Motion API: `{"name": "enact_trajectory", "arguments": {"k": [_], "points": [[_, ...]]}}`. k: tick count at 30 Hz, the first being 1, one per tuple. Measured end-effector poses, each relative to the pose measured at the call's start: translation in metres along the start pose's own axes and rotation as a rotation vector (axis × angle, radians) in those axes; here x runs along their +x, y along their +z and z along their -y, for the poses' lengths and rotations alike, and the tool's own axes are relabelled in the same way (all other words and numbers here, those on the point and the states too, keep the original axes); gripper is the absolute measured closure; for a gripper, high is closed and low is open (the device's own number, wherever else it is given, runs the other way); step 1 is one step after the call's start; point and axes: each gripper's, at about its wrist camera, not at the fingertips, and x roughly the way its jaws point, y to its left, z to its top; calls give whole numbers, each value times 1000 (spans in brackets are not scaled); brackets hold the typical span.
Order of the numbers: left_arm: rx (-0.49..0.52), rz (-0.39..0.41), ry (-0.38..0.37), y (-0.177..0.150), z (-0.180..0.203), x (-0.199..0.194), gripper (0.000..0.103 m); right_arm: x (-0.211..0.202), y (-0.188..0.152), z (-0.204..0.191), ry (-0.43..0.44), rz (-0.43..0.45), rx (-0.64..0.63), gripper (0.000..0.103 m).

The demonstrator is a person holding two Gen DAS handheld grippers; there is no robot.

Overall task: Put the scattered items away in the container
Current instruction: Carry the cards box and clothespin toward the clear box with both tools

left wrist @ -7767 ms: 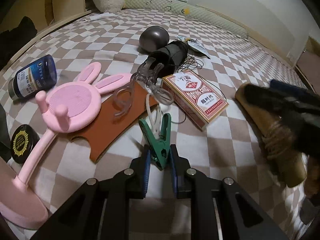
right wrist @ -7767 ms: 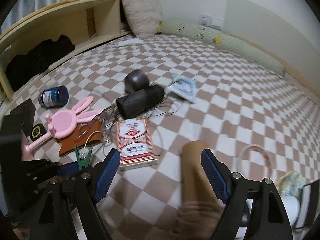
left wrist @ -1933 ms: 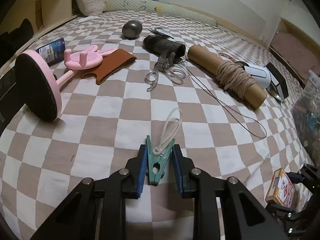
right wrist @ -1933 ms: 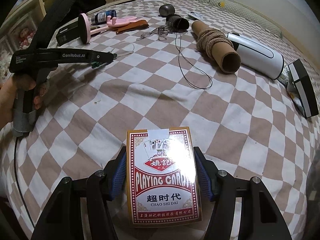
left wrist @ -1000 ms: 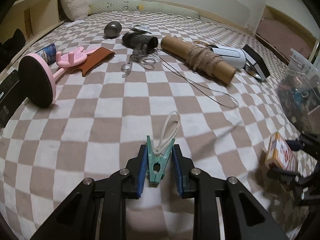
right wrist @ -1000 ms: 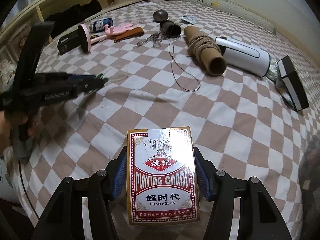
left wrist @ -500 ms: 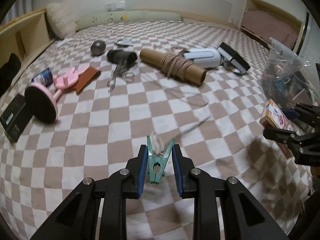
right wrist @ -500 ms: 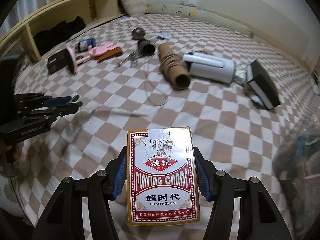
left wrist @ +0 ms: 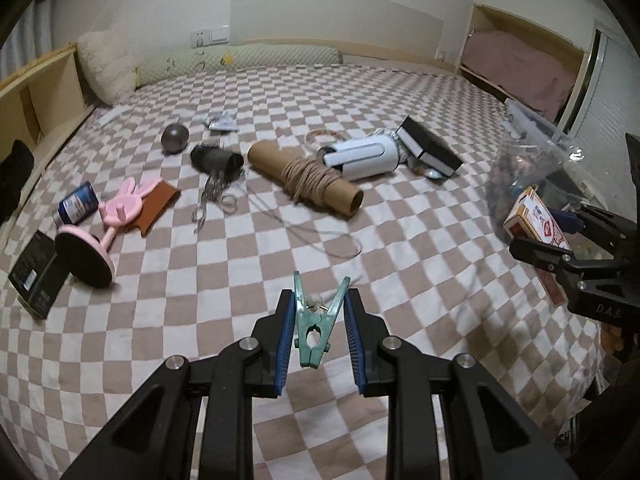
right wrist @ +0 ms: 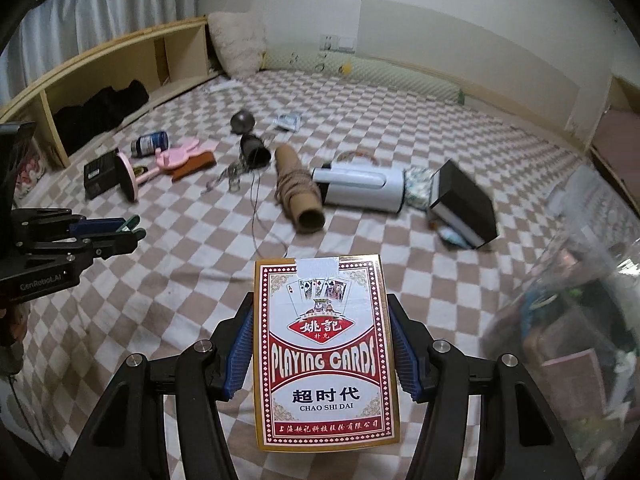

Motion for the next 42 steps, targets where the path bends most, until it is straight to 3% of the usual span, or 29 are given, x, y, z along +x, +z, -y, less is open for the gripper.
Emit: {"name": "enact_trajectory", "arguments": {"k": [11, 19, 32, 42], "points": [[83, 65, -23, 35, 47, -34, 78, -51, 10, 30, -37, 98, 40, 42], [123, 115, -76, 61, 91, -45, 78, -89, 10, 63, -114, 130, 41, 42], [232, 213, -178, 119, 198, -55, 78, -157, -5, 171, -255, 229, 219, 42], [275, 224, -271, 147, 276, -37, 78, -190, -39, 264, -367, 263, 425, 42]]}}
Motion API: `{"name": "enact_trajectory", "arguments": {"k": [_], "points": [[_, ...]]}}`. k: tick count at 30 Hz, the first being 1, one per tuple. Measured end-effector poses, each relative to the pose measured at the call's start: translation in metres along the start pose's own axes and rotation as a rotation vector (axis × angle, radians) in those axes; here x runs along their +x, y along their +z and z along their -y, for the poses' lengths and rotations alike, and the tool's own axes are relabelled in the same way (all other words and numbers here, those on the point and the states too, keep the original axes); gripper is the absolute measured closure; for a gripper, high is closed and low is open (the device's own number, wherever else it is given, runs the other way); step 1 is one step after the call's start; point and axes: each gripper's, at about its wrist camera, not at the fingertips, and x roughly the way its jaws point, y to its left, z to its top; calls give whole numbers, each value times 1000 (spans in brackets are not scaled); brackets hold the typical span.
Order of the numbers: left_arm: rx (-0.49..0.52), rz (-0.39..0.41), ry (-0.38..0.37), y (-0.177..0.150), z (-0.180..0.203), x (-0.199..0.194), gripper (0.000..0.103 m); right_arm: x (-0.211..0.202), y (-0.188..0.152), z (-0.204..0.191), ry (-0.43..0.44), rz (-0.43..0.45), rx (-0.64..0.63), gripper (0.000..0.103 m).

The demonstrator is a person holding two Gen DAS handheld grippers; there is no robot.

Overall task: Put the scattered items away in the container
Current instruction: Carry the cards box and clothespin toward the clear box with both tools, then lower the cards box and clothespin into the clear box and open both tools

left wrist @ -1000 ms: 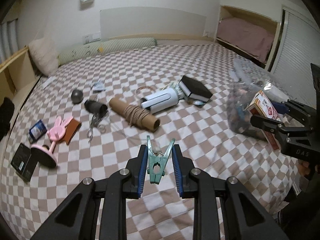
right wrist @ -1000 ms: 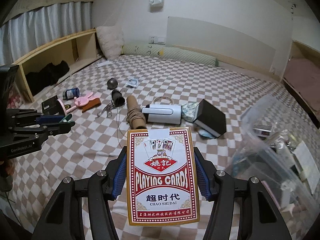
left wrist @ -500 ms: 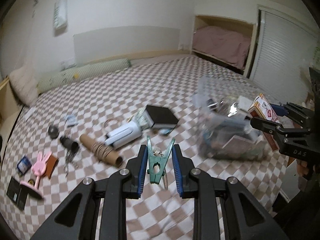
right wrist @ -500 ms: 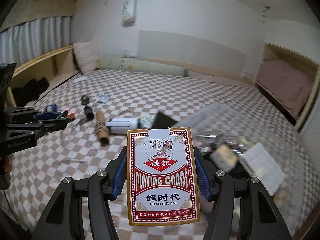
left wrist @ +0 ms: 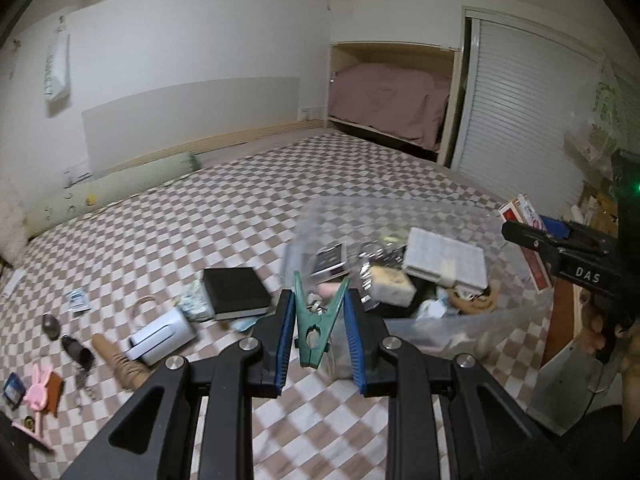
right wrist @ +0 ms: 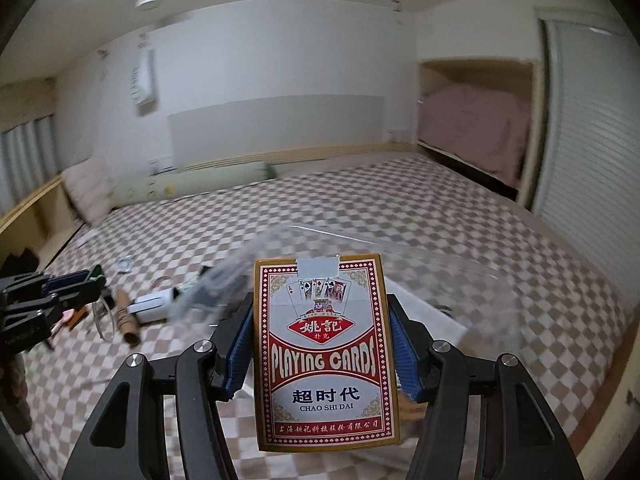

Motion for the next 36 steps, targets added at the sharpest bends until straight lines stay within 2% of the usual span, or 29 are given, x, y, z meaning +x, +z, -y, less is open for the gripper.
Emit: {"name": "enact_trajectory", "arguments": {"k": [6, 14, 25, 36], "points": [[-17, 10, -64, 16, 31, 27, 78, 18, -7, 41, -50, -46, 82, 42], [6, -2, -145, 27, 71, 59, 78, 57, -31, 80, -112, -190, 200, 42], [8, -48, -218, 28, 97, 101, 78, 76, -46, 70, -117, -313, 156, 42], [14, -105, -233, 17, 107, 121, 78, 66, -48, 82, -155, -350, 162, 42]]}}
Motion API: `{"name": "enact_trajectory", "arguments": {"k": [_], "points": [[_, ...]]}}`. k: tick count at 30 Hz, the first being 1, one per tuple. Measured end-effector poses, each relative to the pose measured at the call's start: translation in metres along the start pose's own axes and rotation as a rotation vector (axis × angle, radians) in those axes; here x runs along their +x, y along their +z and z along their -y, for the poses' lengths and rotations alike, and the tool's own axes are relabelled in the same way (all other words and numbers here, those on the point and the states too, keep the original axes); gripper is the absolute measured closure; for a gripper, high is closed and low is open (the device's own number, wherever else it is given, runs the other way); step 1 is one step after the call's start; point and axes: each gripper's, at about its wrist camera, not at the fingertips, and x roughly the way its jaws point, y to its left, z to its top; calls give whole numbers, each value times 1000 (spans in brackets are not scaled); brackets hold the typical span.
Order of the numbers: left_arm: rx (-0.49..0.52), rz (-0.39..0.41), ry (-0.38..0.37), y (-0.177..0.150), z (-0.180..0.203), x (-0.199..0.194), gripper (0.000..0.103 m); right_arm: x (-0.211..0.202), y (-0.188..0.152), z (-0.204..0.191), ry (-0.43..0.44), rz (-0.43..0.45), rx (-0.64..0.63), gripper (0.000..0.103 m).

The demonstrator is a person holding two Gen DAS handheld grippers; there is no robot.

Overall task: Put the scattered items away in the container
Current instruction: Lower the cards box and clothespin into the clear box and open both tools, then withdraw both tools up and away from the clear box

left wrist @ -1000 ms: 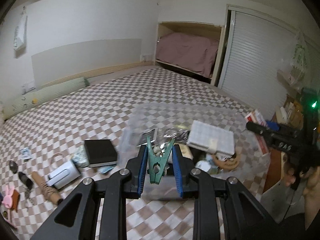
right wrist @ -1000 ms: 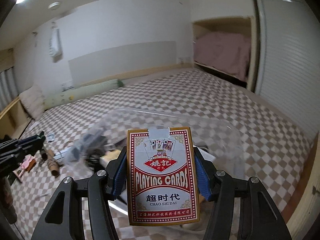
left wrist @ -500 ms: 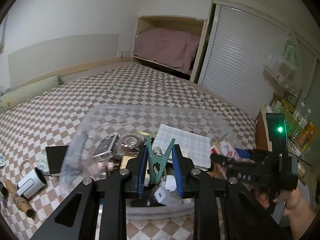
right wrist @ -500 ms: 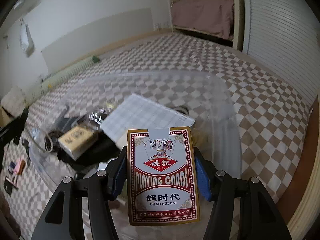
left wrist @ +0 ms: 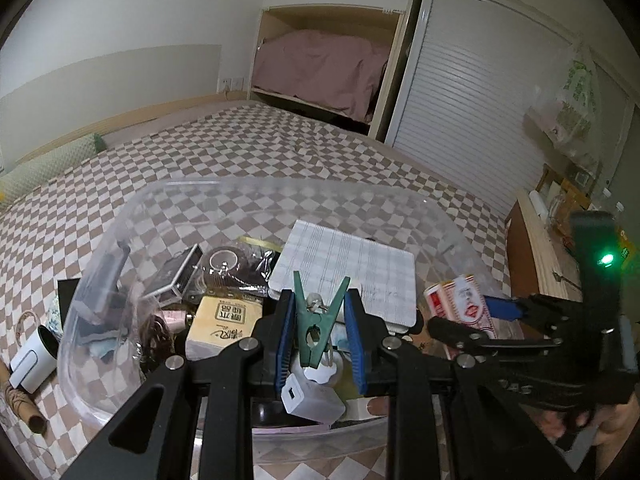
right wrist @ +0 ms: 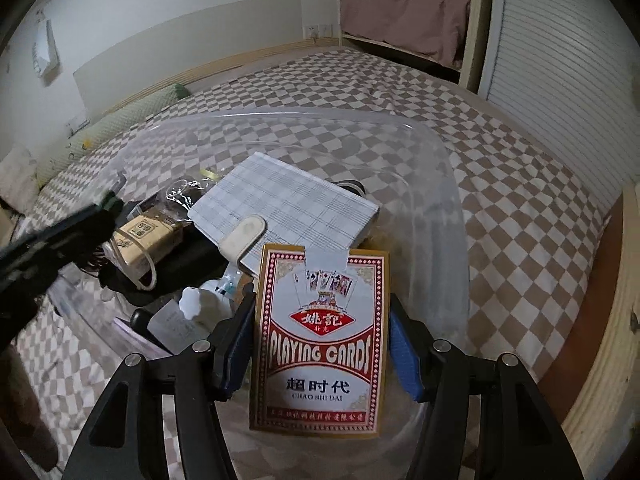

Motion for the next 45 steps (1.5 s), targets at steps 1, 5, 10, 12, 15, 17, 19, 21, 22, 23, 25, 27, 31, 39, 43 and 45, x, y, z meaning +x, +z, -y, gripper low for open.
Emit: {"name": "enact_trajectory", "arguments": {"k": [1, 5, 10, 12, 15, 17, 19, 21, 22, 23, 25, 27, 31, 39, 43, 45], "points": [[-6, -5, -2, -1, -1, 1, 78, -2, 0, 2, 5, 0, 8, 42], [-10, -16, -13, -2, 1, 6, 78, -8, -3, 1, 11, -15, 7, 42], [6, -35, -24, -6, 10, 11, 78, -14, -6, -7, 3, 0, -22, 42], [16, -46, -26, -8, 12, 13, 78, -17, -5, -7, -4, 15, -23, 42], [22, -66, -36, -10, 16, 14, 78, -19, -3, -2, 1, 18, -1, 42], [25, -76, -47, -11, 18, 14, 78, -19, -3, 1, -3, 19, 9, 42], [28, -86, -61, -12, 19, 14, 78, -18, -3, 3, -6, 15, 17, 42], [29, -97, -75, -12, 21, 14, 78, -16, -3, 5, -9, 8, 25, 42], [31, -102, -79, -13, 22, 15, 78, -15, -3, 6, -12, 6, 27, 42], [33, -105, -78, -13, 23, 15, 78, -14, -2, 6, -12, 3, 29, 42], [34, -110, -69, -14, 23, 16, 76, -13, -2, 6, -7, -4, 33, 42], [23, -114, -59, -15, 20, 16, 38, -12, -2, 6, -3, -10, 34, 42], [-9, -105, -54, -13, 12, 13, 28, -12, -2, 5, -6, -17, 29, 42], [-18, -87, -2, -11, 7, 3, 9, -13, -4, 2, -29, 0, 7, 42], [-12, -58, 17, -12, 4, -6, 3, -13, -5, -1, -24, 16, -11, 27], [-18, -45, 20, -11, 2, -10, 0, -18, -6, -6, -24, 38, -30, 12]]}}
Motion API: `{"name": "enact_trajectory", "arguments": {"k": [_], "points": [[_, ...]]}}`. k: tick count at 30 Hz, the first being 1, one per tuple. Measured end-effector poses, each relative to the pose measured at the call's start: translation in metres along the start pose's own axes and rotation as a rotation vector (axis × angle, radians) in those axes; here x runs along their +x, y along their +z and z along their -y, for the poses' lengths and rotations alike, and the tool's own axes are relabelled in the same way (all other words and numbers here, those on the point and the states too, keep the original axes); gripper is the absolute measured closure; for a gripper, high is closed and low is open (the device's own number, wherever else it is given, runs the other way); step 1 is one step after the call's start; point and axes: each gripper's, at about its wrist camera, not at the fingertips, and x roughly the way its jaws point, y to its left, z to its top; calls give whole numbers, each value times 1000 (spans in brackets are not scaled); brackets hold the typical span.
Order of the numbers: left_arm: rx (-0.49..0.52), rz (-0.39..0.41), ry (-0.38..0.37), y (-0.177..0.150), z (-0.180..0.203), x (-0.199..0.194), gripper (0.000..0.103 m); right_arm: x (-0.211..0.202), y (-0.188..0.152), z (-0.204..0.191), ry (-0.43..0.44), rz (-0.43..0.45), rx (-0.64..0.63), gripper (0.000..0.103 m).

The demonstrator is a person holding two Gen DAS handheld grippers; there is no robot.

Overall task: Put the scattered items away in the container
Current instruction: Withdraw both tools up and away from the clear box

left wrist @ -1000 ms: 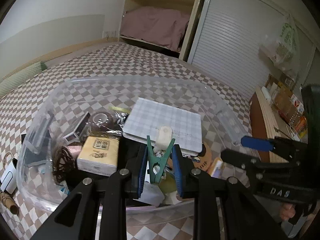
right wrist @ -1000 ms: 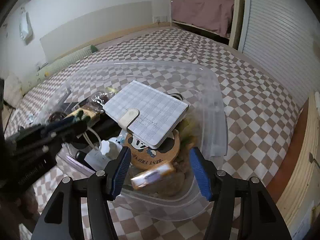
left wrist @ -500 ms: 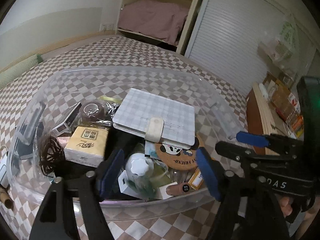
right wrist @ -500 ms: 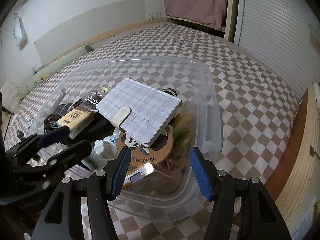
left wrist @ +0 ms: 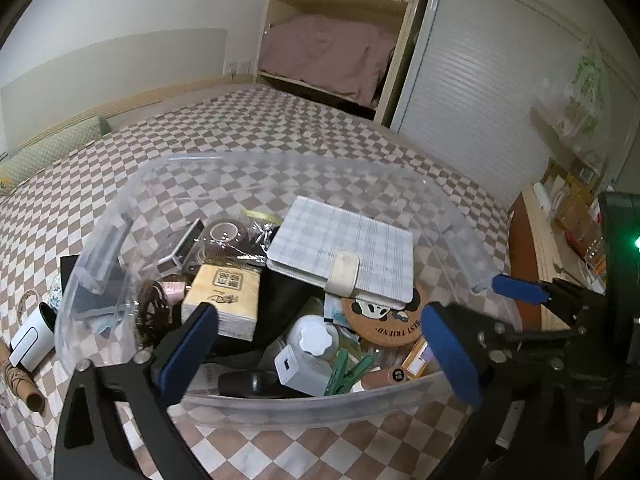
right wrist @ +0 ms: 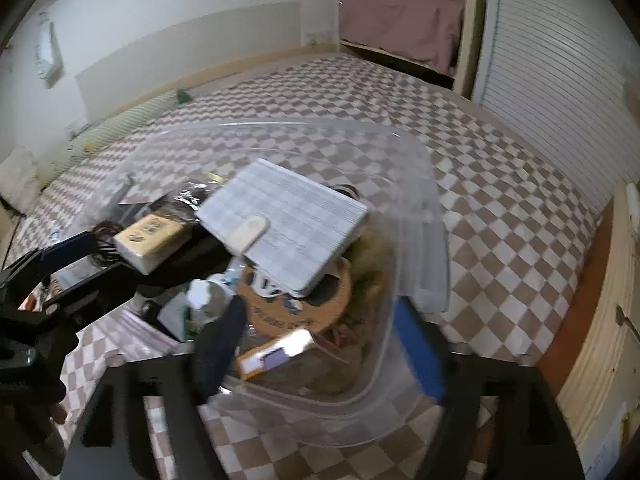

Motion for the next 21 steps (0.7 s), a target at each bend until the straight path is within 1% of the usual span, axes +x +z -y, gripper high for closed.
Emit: {"name": "enact_trajectory", "arguments": {"k": [1, 3, 5, 6, 12, 15, 21], "points": [[-3, 4, 11, 1, -1, -2, 0, -4, -1, -4, -21, 18, -19, 4], [-1, 11, 26, 1, -3, -5, 0, -10, -2, -11, -59, 52, -61, 2], [1, 17, 41, 1, -5, -8, 0, -13, -4, -14, -74, 67, -81, 2], [5, 17, 48, 1, -6, -10, 0, -14, -4, -15, -73, 70, -79, 0], [45, 13, 111, -6, -12, -22, 0, -19, -6, -13, -71, 95, -58, 0], [70, 6, 156, -10, -16, -28, 0, -25, -7, -15, -60, 116, -55, 0], [56, 13, 178, -18, -26, -44, 0, -42, -14, -21, -26, 158, -43, 0]]}}
